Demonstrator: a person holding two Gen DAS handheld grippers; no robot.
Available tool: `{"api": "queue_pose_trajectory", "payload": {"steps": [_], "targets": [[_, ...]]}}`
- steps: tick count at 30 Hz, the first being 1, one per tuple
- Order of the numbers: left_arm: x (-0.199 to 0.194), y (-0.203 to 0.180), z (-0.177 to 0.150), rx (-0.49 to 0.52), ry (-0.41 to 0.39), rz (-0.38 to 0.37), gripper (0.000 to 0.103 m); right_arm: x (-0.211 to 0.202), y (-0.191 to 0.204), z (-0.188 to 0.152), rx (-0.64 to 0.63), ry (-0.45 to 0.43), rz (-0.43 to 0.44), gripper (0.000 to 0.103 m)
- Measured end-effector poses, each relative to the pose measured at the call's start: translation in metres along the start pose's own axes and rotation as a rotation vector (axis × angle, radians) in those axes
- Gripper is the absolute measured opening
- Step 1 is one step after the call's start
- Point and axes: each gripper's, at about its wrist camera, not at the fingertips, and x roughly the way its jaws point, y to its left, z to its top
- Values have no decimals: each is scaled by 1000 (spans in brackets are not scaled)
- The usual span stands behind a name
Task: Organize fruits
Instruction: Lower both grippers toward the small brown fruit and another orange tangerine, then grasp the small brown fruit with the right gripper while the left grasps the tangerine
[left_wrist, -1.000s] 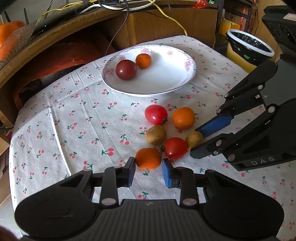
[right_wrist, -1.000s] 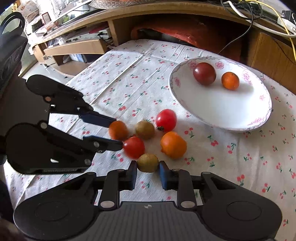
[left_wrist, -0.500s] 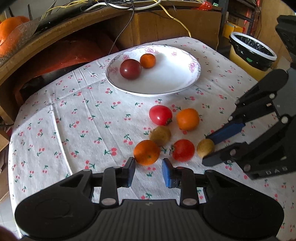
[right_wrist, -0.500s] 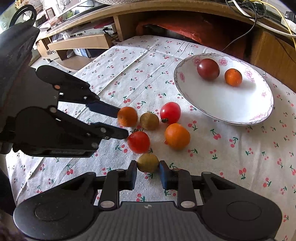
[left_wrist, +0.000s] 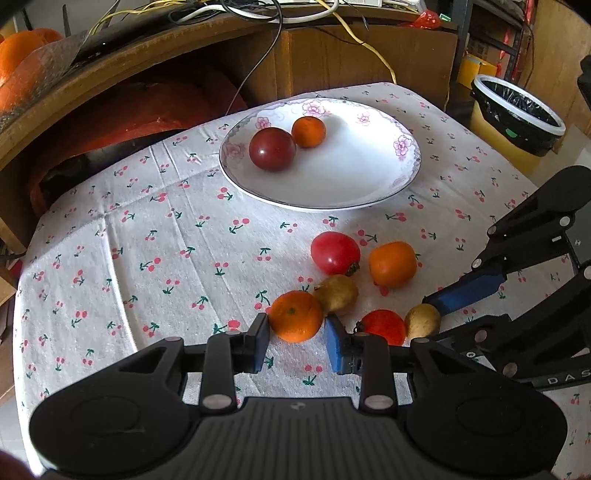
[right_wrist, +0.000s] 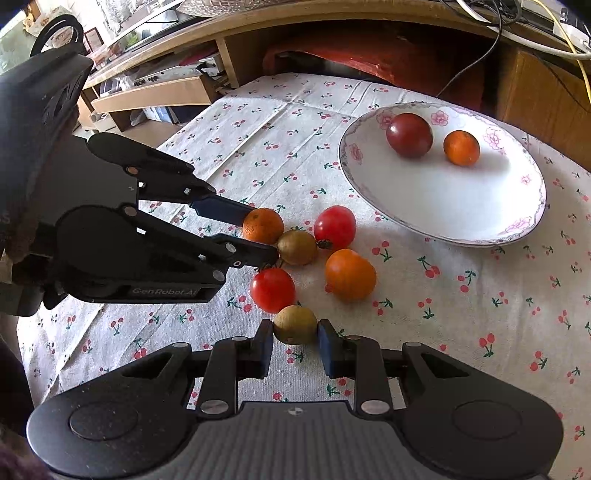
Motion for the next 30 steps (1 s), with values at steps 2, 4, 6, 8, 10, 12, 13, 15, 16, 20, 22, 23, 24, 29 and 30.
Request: {"api": "queue_pose_trajectory", "payload": {"steps": [2, 4, 6, 8, 10, 12, 13, 15, 16, 20, 22, 23, 24, 29, 30], "targets": [[1, -1, 1, 0, -4, 6, 40, 0, 2, -1, -7, -2, -5, 23], [2, -1, 2, -2, -5, 8, 40, 0, 3, -1, -8, -2, -8, 23], [2, -1, 3, -4, -4, 10, 40, 0, 3, -1, -10, -2, -10, 23], [2, -1, 2, 0, -5, 11, 40, 0, 4, -1, -17, -1, -16, 22], [0, -2, 1, 7, -4, 12, 38, 0, 5, -1, -21, 2, -20, 22], [-1, -3, 0, 14, 0, 14, 38, 0, 6, -1, -24, 4, -25, 21], [-2, -3, -1, 18, 2, 15, 38, -1, 5, -1, -24, 5, -28, 21], [-4, -5, -2, 24, 6, 14, 38, -2, 4, 0, -22, 4, -33, 21], [-6, -5, -3, 27, 7, 13, 38, -3, 3, 0, -21, 2, -34, 21], [-11, -9, -8, 39, 18, 5, 38, -6, 3, 1, -25, -4, -42, 21], [-15, -11, -11, 42, 18, -2, 38, -7, 3, 0, -25, -7, -44, 21], [-17, -11, -13, 42, 17, -6, 38, -8, 2, 1, -25, -9, -45, 21], [-20, -12, -14, 41, 14, -10, 38, -9, 2, 1, -25, -12, -46, 21], [-31, -14, -8, 41, -19, -14, 37, -14, 3, 5, -25, -38, -53, 21], [-32, -14, -5, 42, -26, -13, 37, -16, 4, 6, -27, -45, -55, 21]]}}
